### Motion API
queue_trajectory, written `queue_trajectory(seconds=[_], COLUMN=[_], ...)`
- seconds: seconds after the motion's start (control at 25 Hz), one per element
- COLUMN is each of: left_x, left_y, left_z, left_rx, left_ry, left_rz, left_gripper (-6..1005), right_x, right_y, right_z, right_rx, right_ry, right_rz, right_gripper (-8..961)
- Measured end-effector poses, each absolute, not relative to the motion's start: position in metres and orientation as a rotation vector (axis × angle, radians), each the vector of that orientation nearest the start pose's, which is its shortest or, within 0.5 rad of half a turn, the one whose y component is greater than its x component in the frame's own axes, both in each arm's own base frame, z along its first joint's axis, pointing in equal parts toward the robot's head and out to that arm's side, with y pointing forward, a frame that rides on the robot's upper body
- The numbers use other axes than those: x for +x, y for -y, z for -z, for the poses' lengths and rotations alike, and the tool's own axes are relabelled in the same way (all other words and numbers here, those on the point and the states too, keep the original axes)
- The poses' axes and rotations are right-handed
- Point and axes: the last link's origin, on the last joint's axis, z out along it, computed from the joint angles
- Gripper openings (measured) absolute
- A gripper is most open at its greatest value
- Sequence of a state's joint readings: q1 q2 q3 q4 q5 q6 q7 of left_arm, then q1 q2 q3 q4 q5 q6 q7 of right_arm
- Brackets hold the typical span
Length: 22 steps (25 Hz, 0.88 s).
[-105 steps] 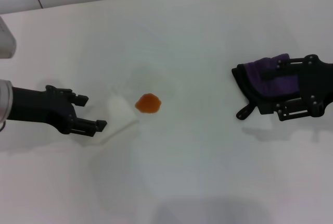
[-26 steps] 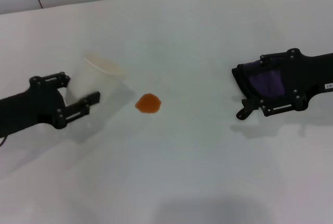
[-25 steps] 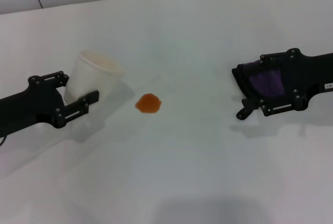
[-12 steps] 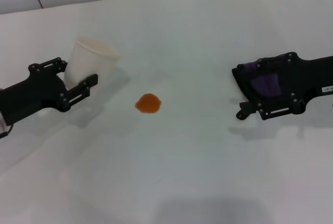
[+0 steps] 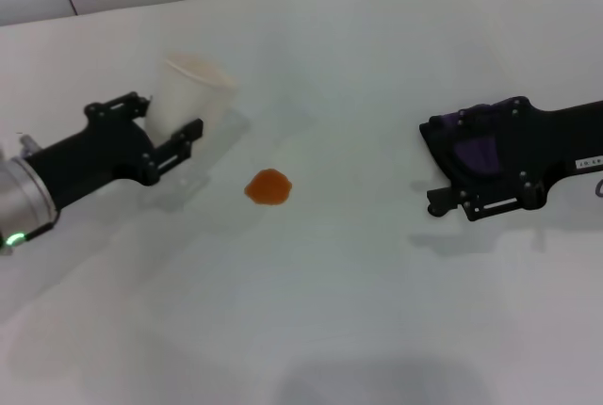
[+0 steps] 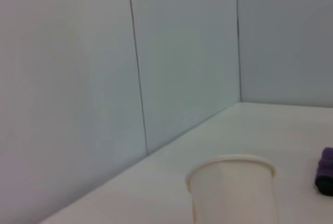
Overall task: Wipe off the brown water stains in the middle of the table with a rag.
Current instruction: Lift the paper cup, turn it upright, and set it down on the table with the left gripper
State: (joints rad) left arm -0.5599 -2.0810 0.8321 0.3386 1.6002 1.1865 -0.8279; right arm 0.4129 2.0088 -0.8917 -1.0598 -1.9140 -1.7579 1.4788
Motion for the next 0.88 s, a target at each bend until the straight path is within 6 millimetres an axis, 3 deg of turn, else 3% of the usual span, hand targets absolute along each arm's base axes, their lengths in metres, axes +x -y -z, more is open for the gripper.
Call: queue_trajectory(seconds=[0.88], left_x=[-0.276], left_y=[-0.354], left_z=[0.078], left_rx=[-2.461], left_ry=[0.443], left_rz=[0.543], left_gripper=[543], right_x=[0.233], right_y=[-0.313], right_z=[-0.054], right_rx=[-2.932], right_ry=[-0.240], right_rz=[-0.509], right_gripper=[703])
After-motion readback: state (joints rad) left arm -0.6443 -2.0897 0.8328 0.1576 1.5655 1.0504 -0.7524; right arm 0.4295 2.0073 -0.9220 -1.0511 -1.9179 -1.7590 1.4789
